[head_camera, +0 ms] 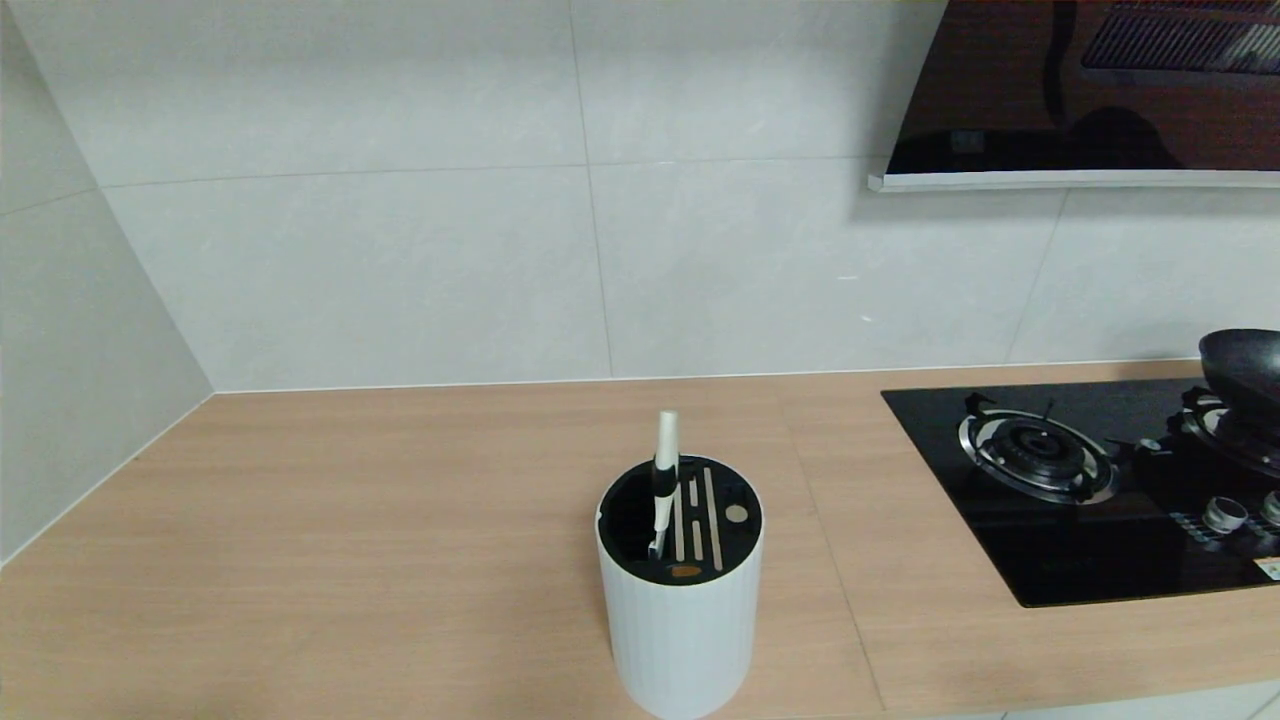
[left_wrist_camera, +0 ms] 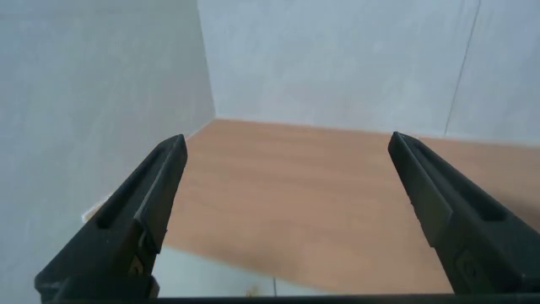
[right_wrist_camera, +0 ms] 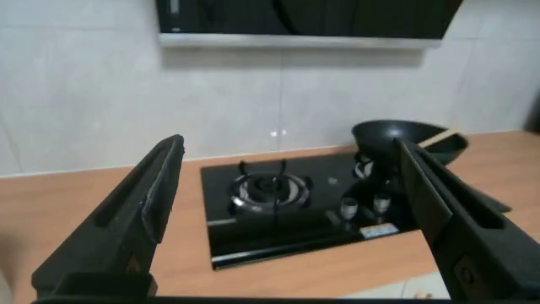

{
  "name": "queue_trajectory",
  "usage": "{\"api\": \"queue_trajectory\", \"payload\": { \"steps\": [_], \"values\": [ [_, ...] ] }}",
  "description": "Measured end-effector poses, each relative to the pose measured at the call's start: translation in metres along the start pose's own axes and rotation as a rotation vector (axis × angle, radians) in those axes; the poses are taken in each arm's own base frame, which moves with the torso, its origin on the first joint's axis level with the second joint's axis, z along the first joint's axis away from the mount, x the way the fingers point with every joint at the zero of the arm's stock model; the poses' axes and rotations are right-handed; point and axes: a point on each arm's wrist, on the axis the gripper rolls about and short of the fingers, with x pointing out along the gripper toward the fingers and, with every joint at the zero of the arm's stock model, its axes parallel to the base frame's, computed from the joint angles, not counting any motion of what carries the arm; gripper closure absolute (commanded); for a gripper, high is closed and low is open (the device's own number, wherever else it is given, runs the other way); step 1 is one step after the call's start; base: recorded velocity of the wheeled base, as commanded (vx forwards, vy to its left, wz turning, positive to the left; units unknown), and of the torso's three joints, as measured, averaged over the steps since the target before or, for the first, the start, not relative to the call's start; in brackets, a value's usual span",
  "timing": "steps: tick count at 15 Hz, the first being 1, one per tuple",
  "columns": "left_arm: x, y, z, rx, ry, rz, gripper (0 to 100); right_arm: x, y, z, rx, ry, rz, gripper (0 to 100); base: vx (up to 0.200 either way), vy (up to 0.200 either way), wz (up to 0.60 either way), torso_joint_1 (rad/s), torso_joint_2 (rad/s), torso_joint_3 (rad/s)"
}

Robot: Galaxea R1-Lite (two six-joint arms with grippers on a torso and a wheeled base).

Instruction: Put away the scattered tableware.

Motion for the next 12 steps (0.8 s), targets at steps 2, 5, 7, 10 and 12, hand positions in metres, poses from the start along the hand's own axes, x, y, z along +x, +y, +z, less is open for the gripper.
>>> {"api": "queue_trajectory", "payload": {
  "steps": [2, 5, 7, 10, 12],
  "values": [
    [0.003, -0.004, -0.020, 0.008, 0.052, -0.041, 0, 0.000, 0.005, -0.031, 0.063, 0.166, 0.089, 0, 0.000, 0.000, 0.00, 0.000, 0.00, 0.000],
    [0.004, -0.009, -0.036, -0.023, 0.099, -0.154, 0, 0.000, 0.007, -0.040, 0.088, 0.213, 0.147, 0, 0.000, 0.000, 0.00, 0.000, 0.00, 0.000],
    [0.004, -0.013, -0.039, -0.048, 0.114, -0.297, 0, 0.000, 0.007, -0.040, 0.088, 0.214, 0.149, 0, 0.000, 0.000, 0.00, 0.000, 0.00, 0.000],
    [0.003, -0.014, -0.043, -0.047, 0.141, -0.373, 0, -0.001, 0.007, -0.041, 0.087, 0.216, 0.150, 0, 0.000, 0.000, 0.00, 0.000, 0.00, 0.000],
    [0.003, -0.014, -0.043, -0.064, 0.143, -0.369, 0, -0.001, 0.007, -0.041, 0.088, 0.217, 0.151, 0, 0.000, 0.000, 0.00, 0.000, 0.00, 0.000]
  ]
}}
